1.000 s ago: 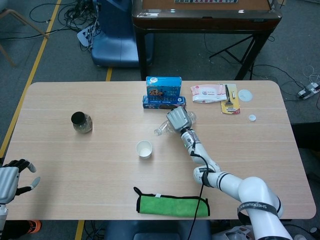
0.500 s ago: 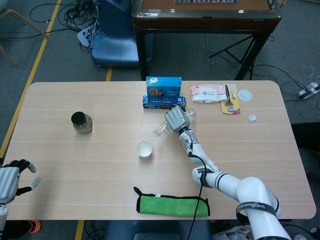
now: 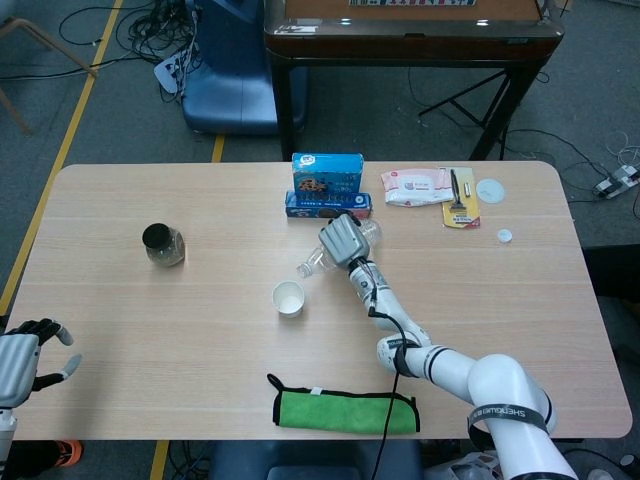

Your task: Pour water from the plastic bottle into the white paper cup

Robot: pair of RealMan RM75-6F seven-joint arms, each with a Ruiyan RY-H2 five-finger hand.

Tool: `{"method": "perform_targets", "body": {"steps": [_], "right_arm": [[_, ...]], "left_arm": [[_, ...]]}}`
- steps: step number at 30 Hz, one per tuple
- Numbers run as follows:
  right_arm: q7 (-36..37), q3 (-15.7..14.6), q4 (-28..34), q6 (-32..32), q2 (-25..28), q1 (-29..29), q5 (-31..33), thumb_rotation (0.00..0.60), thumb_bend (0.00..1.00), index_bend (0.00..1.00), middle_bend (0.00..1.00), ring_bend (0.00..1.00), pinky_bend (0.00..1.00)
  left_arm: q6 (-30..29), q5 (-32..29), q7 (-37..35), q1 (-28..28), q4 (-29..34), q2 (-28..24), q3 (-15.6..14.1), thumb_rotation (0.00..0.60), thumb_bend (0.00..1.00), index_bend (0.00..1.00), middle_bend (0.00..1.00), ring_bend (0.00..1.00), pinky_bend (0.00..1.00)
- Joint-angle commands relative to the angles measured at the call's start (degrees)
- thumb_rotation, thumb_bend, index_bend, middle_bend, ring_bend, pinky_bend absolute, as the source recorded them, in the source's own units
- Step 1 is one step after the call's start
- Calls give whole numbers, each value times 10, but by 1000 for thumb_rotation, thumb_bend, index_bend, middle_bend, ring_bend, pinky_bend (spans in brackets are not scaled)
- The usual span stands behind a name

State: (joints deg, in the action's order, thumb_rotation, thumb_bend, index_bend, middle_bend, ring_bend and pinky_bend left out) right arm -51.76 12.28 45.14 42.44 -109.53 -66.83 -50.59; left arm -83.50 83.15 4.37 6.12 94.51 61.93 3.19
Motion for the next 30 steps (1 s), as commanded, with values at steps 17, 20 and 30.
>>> {"method": "perform_targets", "body": {"steps": [17, 20, 30], "right_arm": [[-79, -9, 24, 22, 1, -14, -2, 600, 143, 596, 605, 497, 498], [-85, -10, 25, 25, 1, -14, -2, 600, 143, 596, 605, 497, 498], [-113, -17, 22, 32, -2, -15, -8, 600, 143, 596, 605, 497, 501]], "left_arm": [[0, 1, 0, 0, 1, 0, 0, 600, 197, 554, 465, 407, 539], [0, 1, 0, 1, 0, 0, 0, 600, 197, 554, 465, 407, 539], [1, 1, 3, 1, -1, 1, 0, 600, 197, 554, 465, 407, 538]]}}
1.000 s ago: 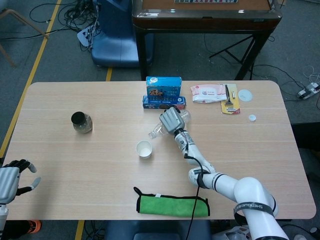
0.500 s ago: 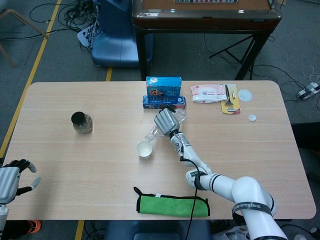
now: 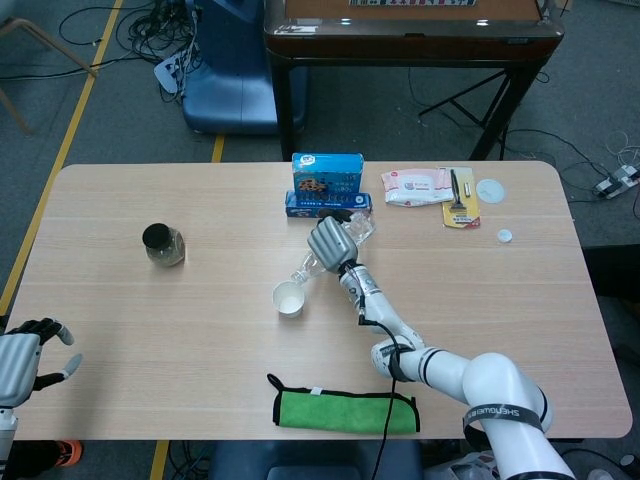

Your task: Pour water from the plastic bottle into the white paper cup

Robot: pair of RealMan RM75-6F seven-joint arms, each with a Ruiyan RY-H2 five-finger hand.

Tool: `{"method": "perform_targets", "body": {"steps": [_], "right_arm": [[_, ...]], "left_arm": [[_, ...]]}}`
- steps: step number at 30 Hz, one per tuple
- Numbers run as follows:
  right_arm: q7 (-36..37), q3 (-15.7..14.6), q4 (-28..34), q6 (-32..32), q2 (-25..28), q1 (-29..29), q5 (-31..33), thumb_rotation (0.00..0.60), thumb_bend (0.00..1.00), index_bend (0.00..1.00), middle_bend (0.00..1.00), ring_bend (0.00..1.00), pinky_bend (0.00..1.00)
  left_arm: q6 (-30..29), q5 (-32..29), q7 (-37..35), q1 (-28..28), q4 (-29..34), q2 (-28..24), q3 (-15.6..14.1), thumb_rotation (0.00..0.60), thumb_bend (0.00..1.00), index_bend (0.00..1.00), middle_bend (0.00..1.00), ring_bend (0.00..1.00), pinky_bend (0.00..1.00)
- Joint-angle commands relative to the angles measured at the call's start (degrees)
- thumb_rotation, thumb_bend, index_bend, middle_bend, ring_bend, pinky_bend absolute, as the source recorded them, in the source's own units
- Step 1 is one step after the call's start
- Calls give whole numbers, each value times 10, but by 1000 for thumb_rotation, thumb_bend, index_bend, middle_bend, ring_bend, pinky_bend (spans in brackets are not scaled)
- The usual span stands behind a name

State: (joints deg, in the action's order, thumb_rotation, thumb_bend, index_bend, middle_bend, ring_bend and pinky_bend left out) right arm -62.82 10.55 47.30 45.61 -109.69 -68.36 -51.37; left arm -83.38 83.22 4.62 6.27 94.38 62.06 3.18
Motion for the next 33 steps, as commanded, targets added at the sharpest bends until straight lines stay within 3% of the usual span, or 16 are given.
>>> {"method": "perform_targets", "body": {"steps": [1, 33], "right_arm": [[-5, 0, 0, 1, -1, 0, 0, 600, 143, 596, 605, 497, 501], [-53, -2, -11, 13, -9, -1, -13, 600, 143, 596, 605, 497, 501]], "left_arm": [[0, 0, 0, 0, 0, 0, 0, 600, 197, 554, 465, 407, 539], [1, 2, -3, 2, -4, -1, 1, 600, 197, 554, 465, 407, 539]]}}
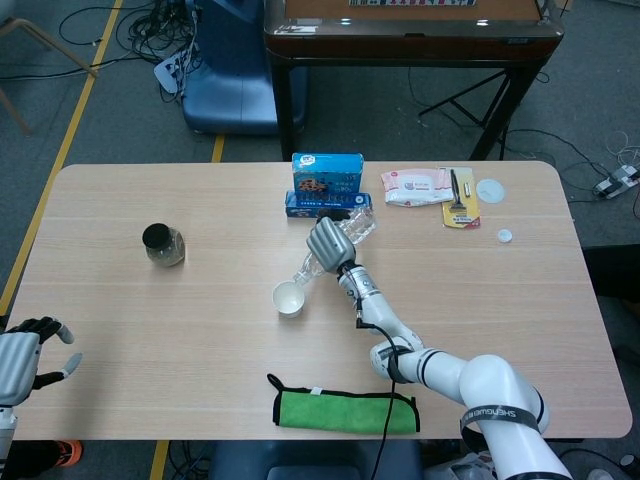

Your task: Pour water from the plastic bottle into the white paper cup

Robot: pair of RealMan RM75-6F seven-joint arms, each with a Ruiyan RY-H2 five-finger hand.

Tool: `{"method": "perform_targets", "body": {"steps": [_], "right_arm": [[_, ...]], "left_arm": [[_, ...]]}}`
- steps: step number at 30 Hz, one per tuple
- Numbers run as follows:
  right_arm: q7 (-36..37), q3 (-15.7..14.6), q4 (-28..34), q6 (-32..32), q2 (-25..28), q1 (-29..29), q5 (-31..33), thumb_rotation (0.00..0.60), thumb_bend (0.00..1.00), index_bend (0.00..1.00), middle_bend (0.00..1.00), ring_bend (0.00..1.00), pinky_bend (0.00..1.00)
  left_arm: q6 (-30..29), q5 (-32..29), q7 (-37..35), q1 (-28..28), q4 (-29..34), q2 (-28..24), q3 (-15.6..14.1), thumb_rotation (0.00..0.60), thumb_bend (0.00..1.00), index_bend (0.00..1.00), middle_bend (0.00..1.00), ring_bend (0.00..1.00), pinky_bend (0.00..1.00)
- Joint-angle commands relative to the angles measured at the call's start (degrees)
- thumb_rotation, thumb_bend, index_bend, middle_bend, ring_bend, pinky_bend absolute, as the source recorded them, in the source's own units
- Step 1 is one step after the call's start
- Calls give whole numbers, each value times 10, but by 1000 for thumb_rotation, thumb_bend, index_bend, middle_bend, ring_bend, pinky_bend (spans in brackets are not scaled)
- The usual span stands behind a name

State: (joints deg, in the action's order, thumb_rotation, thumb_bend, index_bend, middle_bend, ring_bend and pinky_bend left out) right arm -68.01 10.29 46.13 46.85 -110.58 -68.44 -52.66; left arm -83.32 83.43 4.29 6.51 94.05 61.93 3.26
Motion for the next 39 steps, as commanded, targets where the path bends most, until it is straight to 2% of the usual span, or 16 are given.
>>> {"method": "perform_targets", "body": {"steps": [1, 23, 29, 33, 39], "right_arm": [[-2, 1, 0, 1, 0, 0, 0, 600, 143, 596, 605, 497, 501], [-4, 8, -3, 3, -5, 4, -4, 600, 143, 596, 605, 497, 509], [41, 39, 21, -11, -5, 13, 29, 600, 143, 596, 605, 497, 513], [49, 40, 29, -13, -1, 16, 35, 600, 142, 596, 605, 497, 513], [102, 49, 59, -12, 15, 31, 39, 600, 141, 596, 605, 497, 513]], "left_arm": [[0, 0, 1, 0, -1, 0, 0, 600, 197, 554, 465, 407, 539], [1, -2, 3, 1, 2, -1, 1, 600, 198, 555, 465, 407, 539], [1, -3, 3, 1, 4, -2, 1, 600, 197, 555, 465, 407, 539], [1, -4, 3, 1, 5, -2, 1, 600, 197, 555, 465, 407, 539], [3, -7, 4, 1, 4, -1, 1, 600, 197, 555, 465, 407, 539]]}}
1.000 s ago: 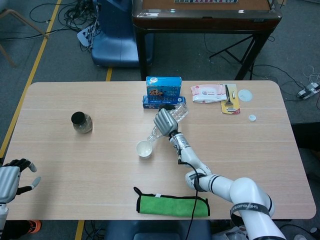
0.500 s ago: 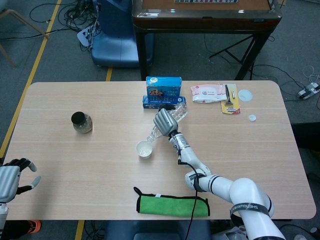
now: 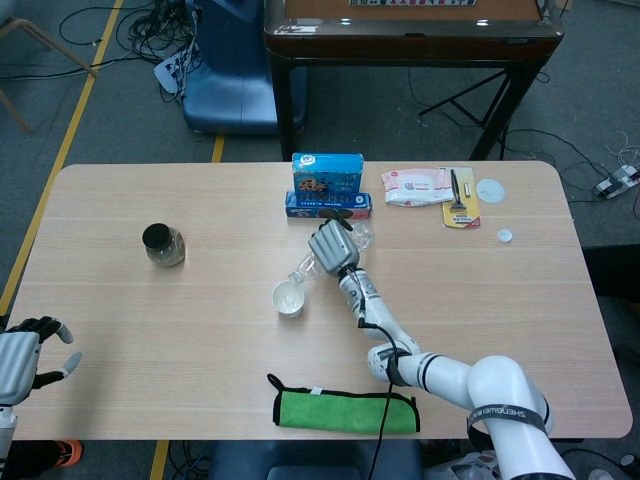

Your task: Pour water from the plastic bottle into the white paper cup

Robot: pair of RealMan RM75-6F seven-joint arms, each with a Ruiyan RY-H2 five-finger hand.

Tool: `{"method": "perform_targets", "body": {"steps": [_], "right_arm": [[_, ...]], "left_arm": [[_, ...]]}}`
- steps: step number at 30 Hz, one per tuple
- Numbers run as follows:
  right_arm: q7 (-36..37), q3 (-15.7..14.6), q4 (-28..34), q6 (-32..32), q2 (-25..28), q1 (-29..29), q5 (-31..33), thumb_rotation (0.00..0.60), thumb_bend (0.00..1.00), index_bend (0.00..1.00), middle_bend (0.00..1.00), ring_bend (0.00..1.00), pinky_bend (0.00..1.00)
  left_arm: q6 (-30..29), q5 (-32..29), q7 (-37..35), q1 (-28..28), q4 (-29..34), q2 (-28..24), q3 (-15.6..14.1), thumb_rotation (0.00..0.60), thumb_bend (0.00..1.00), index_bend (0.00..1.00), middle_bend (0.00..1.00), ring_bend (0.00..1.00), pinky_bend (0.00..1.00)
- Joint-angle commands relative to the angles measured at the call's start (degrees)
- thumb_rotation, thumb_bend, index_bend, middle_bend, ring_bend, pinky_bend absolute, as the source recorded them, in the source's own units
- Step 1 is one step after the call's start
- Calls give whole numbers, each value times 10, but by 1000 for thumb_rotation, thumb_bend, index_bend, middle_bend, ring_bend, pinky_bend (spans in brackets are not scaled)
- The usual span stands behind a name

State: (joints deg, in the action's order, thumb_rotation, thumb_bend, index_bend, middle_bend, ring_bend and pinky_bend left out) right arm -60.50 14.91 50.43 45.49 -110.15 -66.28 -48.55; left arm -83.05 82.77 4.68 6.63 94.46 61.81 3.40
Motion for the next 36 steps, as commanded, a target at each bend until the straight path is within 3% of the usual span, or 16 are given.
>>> {"method": "perform_targets", "body": {"steps": [1, 14, 23, 36], "right_arm": [[37, 3, 21, 3, 14, 12, -6, 600, 141, 596, 605, 497, 513], [203, -1, 138, 48, 92, 86, -60, 600, 141, 596, 605, 497, 513], [295, -23, 201, 83, 139, 144, -101, 600, 138, 596, 605, 497, 513], [504, -38, 195, 99, 159, 210, -176, 600, 133, 596, 605, 497, 513]], "left_arm": [[1, -1, 0, 0, -1, 1, 0, 600, 197, 555, 465, 407, 539], [10, -7, 15, 2, -7, 10, -3, 600, 198, 555, 465, 407, 538], [19, -12, 31, 5, -10, 19, -6, 600, 198, 555, 465, 407, 539], [27, -17, 36, 7, -14, 23, -8, 600, 198, 555, 465, 407, 539]]}}
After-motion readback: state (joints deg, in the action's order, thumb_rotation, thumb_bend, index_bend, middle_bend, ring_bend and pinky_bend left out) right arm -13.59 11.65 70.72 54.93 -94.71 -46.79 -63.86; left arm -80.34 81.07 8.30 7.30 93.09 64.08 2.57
